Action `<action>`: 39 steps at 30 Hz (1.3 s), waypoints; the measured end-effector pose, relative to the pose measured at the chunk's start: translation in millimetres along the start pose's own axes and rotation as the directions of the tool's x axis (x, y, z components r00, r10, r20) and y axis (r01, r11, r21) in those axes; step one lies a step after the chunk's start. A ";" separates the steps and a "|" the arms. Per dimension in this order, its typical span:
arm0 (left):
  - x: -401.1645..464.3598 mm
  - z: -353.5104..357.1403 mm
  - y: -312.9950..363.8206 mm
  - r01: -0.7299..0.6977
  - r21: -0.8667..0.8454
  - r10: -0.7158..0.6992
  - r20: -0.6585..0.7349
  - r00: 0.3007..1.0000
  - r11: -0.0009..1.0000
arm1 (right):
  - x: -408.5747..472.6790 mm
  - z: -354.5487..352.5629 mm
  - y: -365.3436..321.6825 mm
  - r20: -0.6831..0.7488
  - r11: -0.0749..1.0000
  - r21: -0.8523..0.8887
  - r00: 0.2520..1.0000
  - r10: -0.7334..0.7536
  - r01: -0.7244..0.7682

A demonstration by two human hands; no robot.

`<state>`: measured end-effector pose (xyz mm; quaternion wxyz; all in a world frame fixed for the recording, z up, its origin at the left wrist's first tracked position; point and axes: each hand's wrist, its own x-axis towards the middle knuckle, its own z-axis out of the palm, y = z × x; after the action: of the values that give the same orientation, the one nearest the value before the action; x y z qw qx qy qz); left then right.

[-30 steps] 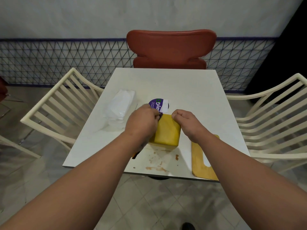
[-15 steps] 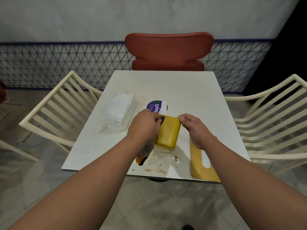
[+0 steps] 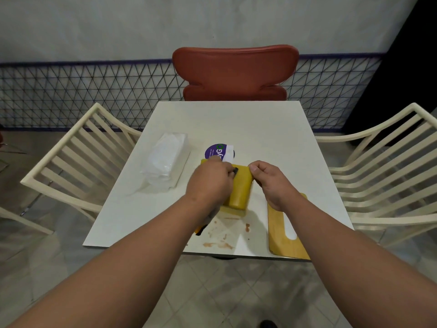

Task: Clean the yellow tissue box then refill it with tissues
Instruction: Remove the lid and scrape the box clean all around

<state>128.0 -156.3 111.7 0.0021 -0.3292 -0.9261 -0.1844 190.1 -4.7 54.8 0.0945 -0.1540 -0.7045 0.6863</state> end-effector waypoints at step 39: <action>-11.5 1.9 -15.4 0.071 -0.063 -0.075 -0.076 0.994 0.995 | 10.4 7.0 -17.3 0.058 0.960 -0.276 0.998 -0.039 0.053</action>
<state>127.8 -173.7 103.3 0.0218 -0.2875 -0.9307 -0.2250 176.5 -7.8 71.0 0.0696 -0.1313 -0.7993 0.5822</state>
